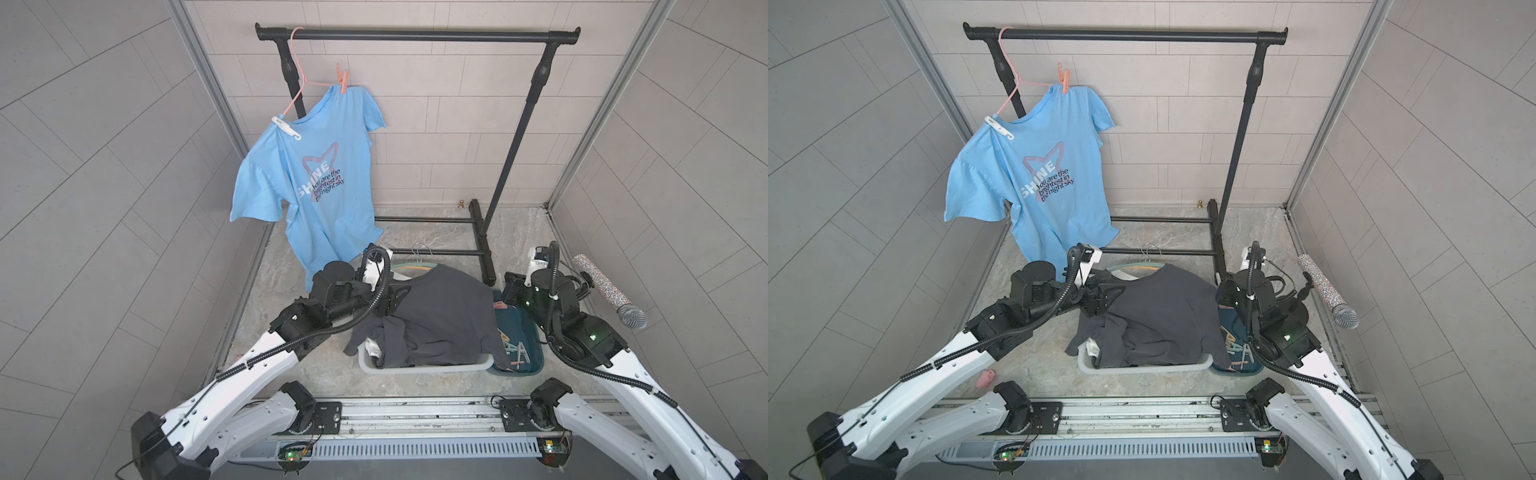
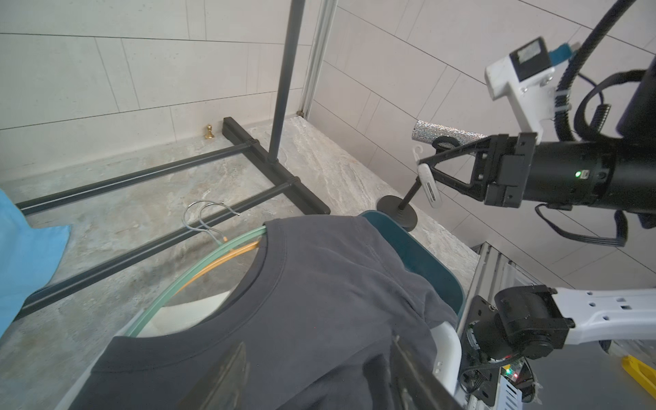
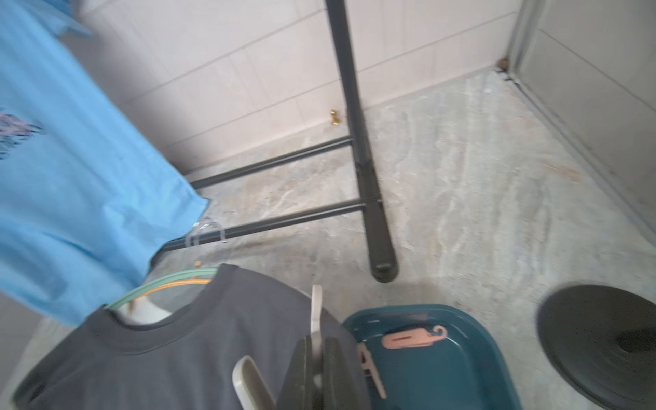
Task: Use clothespins to secure the t-shirt on both sides of the hanger
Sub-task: Pick up the clothespin from the storage box.
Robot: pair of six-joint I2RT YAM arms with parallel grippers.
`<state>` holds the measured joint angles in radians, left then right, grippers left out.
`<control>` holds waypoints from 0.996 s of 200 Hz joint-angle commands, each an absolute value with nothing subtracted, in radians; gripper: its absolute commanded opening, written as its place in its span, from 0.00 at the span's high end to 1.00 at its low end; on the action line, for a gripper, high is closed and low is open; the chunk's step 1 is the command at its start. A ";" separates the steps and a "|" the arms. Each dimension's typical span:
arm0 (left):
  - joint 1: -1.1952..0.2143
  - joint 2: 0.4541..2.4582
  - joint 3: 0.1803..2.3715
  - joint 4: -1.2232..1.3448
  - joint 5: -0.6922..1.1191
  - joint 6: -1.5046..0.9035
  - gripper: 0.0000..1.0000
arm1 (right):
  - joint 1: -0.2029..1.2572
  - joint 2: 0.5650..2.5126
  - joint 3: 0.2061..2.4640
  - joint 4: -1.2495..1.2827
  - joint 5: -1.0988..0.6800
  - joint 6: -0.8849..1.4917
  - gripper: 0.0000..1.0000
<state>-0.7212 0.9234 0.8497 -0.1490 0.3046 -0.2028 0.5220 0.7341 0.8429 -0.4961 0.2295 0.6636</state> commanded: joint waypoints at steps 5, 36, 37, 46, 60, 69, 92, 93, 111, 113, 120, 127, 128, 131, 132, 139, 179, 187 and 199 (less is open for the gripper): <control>-0.782 0.905 0.804 -0.004 0.234 -0.172 0.33 | 0.621 0.757 0.866 -0.364 0.279 0.759 1.00; -0.846 0.923 0.788 0.064 0.167 -0.148 0.33 | 0.752 0.825 0.868 -0.120 0.347 0.791 1.00; -0.848 0.924 0.788 0.066 0.165 -0.148 0.33 | 0.755 0.830 0.868 -0.112 0.350 0.791 1.00; -0.866 0.926 0.786 0.079 0.145 -0.147 0.33 | 0.782 0.854 0.873 -0.060 0.364 0.800 1.00; -0.894 0.924 0.775 0.109 0.133 -0.142 0.33 | 0.813 0.887 0.886 -0.004 0.378 0.813 1.00; -0.911 0.924 0.767 0.132 0.118 -0.142 0.33 | 0.835 0.907 0.890 0.029 0.386 0.822 1.00; -0.963 0.952 0.775 0.153 0.089 -0.122 0.33 | 0.897 0.947 0.892 0.129 0.399 0.816 1.00; -0.965 0.955 0.777 0.153 0.084 -0.121 0.33 | 0.900 0.948 0.892 0.133 0.400 0.815 1.00; -0.996 0.982 0.798 0.160 0.005 -0.104 0.34 | 0.953 0.978 0.904 0.154 0.422 0.788 1.00; -0.999 0.985 0.798 0.160 -0.004 -0.104 0.34 | 0.958 0.980 0.906 0.153 0.426 0.786 1.00; -1.004 0.995 0.808 0.160 -0.031 -0.104 0.34 | 0.975 0.988 0.905 0.153 0.436 0.784 1.00; -1.006 1.001 0.817 0.162 -0.048 -0.105 0.35 | 0.989 0.995 0.902 0.161 0.437 0.780 1.00; -1.006 1.002 0.819 0.163 -0.051 -0.106 0.35 | 0.991 0.995 0.902 0.162 0.436 0.779 1.00; -1.007 1.007 0.822 0.164 -0.059 -0.108 0.35 | 0.997 0.998 0.900 0.165 0.436 0.776 1.00; -1.008 1.008 0.823 0.165 -0.062 -0.110 0.35 | 1.000 0.999 0.900 0.165 0.436 0.775 1.00; -1.009 1.018 0.830 0.166 -0.081 -0.115 0.37 | 1.010 1.002 0.897 0.167 0.438 0.774 1.00; -1.020 1.044 0.854 0.195 -0.115 -0.130 0.50 | 1.044 1.004 0.870 0.192 0.436 0.752 1.00; -1.022 1.049 0.857 0.203 -0.115 -0.135 0.52 | 1.048 1.006 0.869 0.189 0.436 0.749 1.00; -1.025 1.056 0.865 0.204 -0.118 -0.137 0.56 | 1.055 1.010 0.869 0.183 0.436 0.740 1.00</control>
<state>-1.0161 1.0466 0.8207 0.1474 -0.0845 -0.1310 1.0416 1.0092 0.8757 0.1692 0.4156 0.7597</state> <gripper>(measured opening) 0.466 0.072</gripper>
